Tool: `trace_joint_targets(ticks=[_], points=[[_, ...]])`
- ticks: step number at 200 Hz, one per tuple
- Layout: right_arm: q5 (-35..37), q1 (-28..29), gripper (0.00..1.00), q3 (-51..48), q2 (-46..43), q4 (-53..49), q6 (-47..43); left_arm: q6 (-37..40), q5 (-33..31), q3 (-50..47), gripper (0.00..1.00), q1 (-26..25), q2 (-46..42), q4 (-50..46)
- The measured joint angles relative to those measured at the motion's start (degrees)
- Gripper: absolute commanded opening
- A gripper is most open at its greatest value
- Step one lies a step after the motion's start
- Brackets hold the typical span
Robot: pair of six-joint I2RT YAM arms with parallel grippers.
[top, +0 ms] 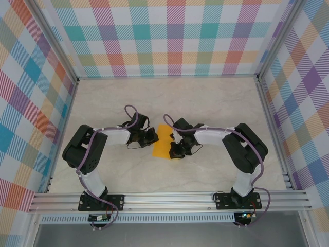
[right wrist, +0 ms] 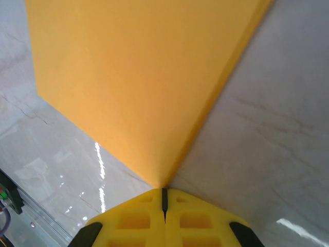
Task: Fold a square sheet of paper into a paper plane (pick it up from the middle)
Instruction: Fold the triangle a second time at the center of the table.
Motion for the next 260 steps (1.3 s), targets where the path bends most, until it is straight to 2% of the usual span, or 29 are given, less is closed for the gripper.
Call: trace_joint_targets(ticks=[65,105,176,260], points=[[1.31,0.04,0.02,2.89,-2.29,0.52,0.52,0.0,0.07,0.17,0.04,0.0,0.0,-0.2],[2.23,0.04,0.02,7.74,1.36,3.56,1.46,0.0,0.15,0.63,0.04,0.0,0.11,-0.98],[2.14,0.04,0.02,5.55,3.45,3.48,1.84,0.0,0.17,1.57,0.04,0.0,0.42,-2.4],[2.16,0.02,0.02,4.04,3.45,3.1,1.81,-1.68,0.59,0.98,0.17,-1.68,-2.08,-2.8]])
